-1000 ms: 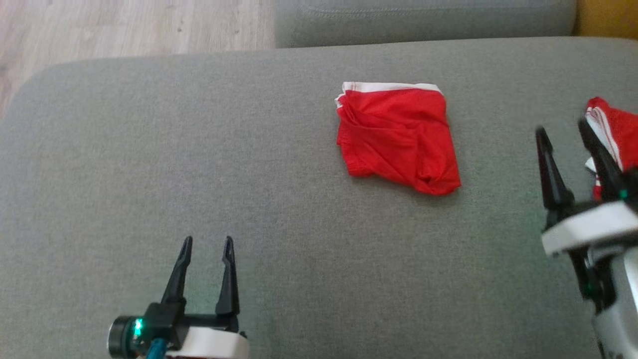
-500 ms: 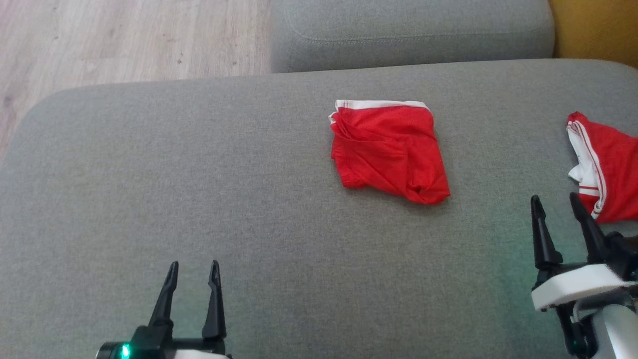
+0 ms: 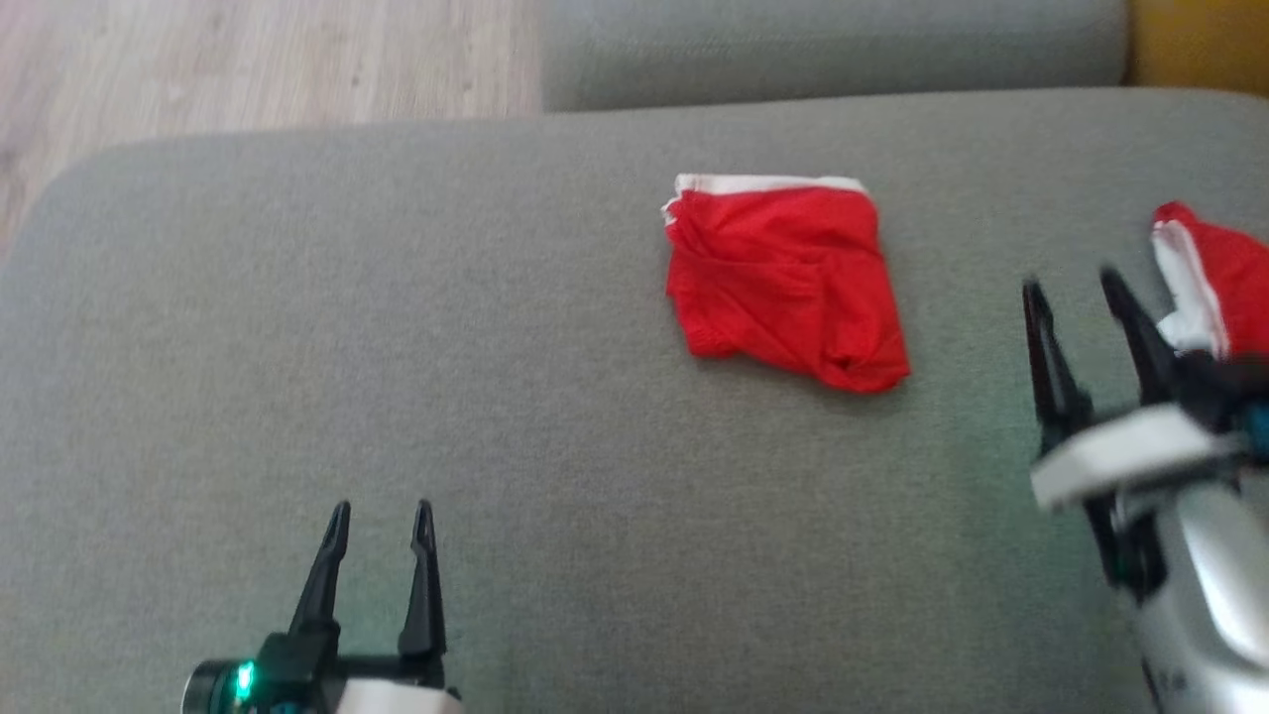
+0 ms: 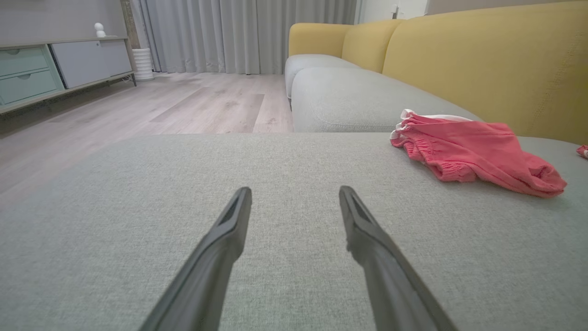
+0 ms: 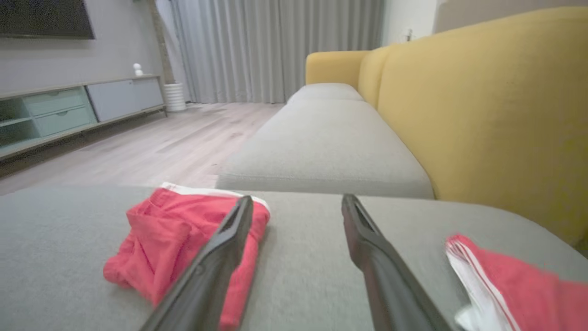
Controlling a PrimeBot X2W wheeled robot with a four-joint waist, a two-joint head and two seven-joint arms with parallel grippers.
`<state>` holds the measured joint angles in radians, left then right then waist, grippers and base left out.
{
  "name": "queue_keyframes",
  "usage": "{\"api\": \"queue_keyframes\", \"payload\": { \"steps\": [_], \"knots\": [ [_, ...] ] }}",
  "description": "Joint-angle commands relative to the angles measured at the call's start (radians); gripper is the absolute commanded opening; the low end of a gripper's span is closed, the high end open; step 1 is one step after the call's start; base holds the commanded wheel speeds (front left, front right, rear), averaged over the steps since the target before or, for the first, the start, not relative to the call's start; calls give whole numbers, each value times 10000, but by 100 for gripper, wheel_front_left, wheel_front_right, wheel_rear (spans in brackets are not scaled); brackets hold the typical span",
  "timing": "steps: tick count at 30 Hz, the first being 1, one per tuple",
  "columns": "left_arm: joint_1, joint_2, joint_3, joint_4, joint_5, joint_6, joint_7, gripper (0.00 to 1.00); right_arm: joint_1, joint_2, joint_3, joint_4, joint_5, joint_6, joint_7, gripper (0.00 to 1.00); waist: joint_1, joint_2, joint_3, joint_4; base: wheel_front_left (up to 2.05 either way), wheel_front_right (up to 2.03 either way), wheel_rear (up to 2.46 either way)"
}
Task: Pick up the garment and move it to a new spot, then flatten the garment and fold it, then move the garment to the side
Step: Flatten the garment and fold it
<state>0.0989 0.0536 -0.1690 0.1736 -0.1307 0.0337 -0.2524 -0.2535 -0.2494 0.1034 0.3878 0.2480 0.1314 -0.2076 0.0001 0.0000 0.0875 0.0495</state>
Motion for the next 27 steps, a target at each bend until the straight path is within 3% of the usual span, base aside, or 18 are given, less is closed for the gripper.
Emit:
{"api": "queue_keyframes", "payload": {
  "steps": [1, 9, 15, 27],
  "knots": [
    [-625, -29, 195, -377, 72, -38, -93, 100, -840, -265, 447, -10, 111, -7, 254, 0, -1, 0, 373, 227, 0, 0, 0],
    [-1350, -32, -387, -365, -147, 11, -93, 100, -2769, -148, 1545, 2321, 9, -7, 876, 0, -1, 0, 1239, 944, 0, 0, 0],
    [-1650, -32, -835, -365, -371, 202, -93, 100, -3420, 9, 1987, 3954, -16, -7, 483, 0, -1, 0, 1573, 1524, 0, 0, 0],
    [-1637, -33, -954, -342, -511, 408, -93, 100, -3977, 189, 2691, 5361, 302, -7, -78, 0, -1, 0, 1577, 1761, 0, 0, 0]
  ]
}}
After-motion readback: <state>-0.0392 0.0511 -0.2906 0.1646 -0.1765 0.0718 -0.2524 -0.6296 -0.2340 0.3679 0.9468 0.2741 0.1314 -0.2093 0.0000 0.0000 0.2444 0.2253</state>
